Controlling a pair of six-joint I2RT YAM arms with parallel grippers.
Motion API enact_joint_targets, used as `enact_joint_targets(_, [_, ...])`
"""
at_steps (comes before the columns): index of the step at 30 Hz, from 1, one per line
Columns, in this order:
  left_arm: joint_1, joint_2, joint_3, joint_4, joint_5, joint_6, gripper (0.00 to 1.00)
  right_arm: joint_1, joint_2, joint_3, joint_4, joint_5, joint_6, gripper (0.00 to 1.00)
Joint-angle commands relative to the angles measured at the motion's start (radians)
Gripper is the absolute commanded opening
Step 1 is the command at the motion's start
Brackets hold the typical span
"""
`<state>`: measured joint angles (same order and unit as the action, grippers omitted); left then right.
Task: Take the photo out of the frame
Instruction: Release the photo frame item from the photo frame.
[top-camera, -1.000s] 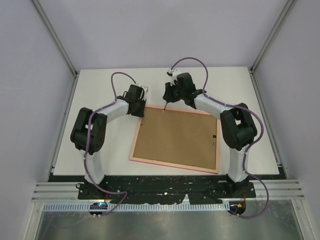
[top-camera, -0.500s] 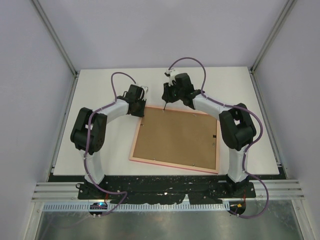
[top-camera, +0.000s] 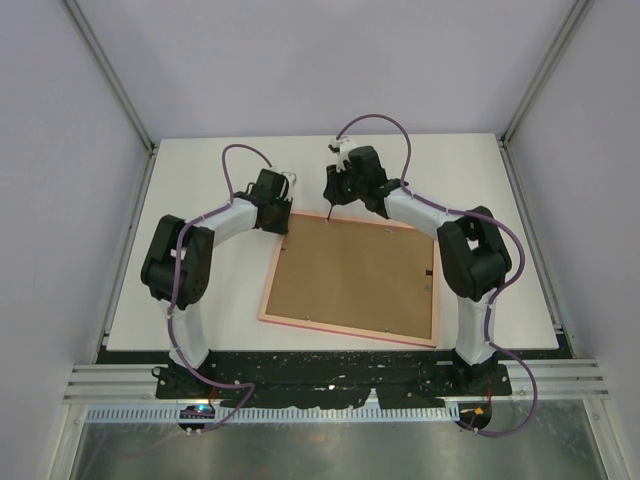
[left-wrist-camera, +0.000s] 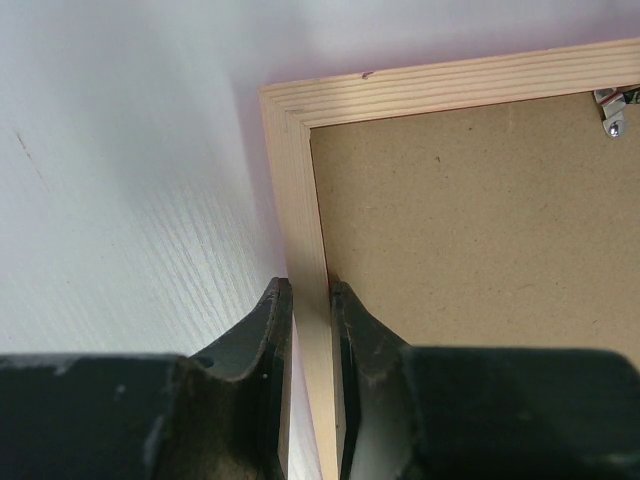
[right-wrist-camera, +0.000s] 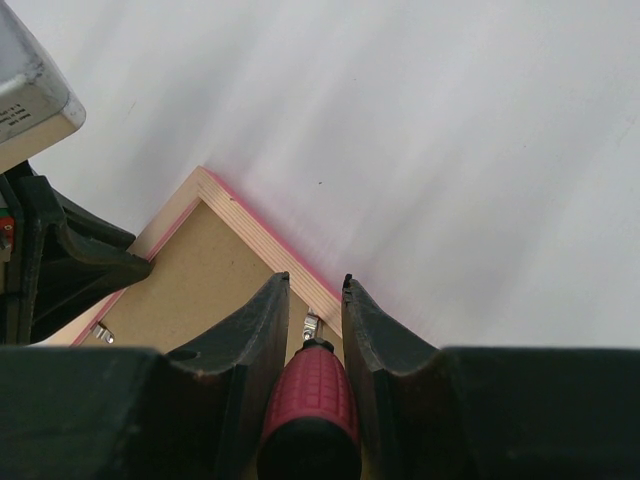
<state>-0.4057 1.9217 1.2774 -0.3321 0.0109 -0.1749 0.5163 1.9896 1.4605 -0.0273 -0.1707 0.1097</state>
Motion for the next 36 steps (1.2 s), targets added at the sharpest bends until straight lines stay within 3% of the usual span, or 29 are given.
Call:
enact_joint_targets(1, [-0.012, 0.019, 0.017, -0.012, -0.002, 0.031, 0.09, 0.014, 0.017, 0.021, -0.019, 0.004, 0.018, 0.08])
enact_joint_targets(36, [-0.012, 0.019, 0.017, -0.008, -0.002, 0.031, 0.09, 0.008, 0.023, 0.031, -0.037, -0.026, 0.018, 0.08])
